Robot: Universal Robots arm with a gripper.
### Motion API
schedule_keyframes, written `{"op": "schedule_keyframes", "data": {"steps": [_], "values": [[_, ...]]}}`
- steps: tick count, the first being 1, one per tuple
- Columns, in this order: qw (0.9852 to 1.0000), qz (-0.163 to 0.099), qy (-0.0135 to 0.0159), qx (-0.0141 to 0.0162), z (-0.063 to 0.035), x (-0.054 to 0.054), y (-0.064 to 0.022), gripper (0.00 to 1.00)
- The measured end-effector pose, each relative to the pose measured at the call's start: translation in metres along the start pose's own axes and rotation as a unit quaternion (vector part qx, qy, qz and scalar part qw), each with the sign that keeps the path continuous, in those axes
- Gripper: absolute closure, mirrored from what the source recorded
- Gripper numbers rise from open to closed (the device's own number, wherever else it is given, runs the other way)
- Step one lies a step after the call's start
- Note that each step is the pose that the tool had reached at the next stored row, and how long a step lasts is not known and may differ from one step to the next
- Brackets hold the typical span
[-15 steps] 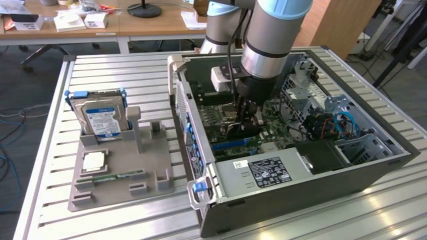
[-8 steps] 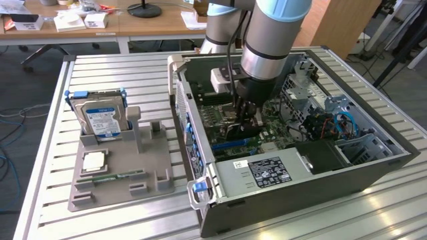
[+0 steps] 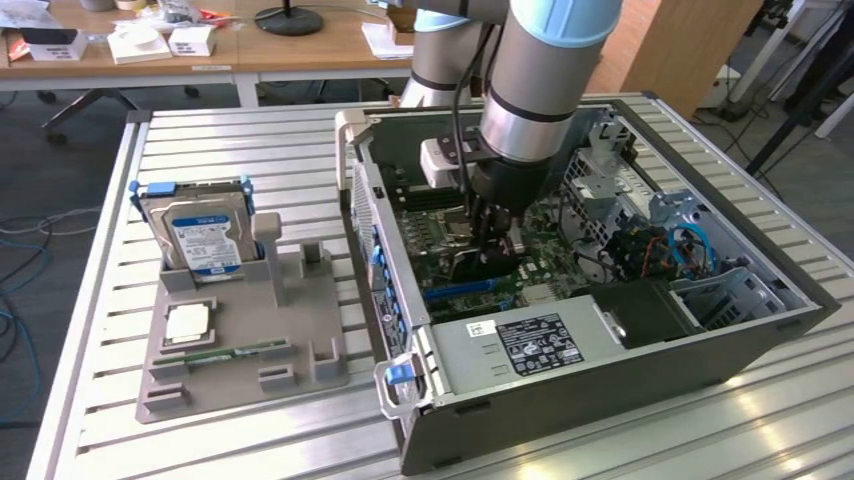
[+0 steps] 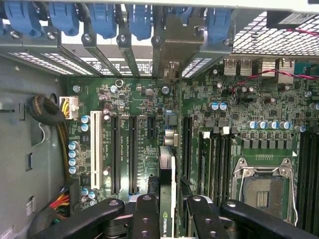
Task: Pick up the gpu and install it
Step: 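Insert the gpu into the slot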
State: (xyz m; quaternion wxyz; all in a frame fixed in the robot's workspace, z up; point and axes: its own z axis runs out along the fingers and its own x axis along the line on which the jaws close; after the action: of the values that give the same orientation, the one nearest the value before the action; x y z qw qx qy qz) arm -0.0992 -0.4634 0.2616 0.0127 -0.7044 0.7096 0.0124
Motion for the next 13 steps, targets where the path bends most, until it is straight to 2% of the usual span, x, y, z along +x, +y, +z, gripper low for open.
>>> {"op": "schedule_keyframes", "data": {"steps": [13], "values": [[1.0,0.0,0.0001,0.0,0.0024,0.0001,0.0003,0.73]]}}
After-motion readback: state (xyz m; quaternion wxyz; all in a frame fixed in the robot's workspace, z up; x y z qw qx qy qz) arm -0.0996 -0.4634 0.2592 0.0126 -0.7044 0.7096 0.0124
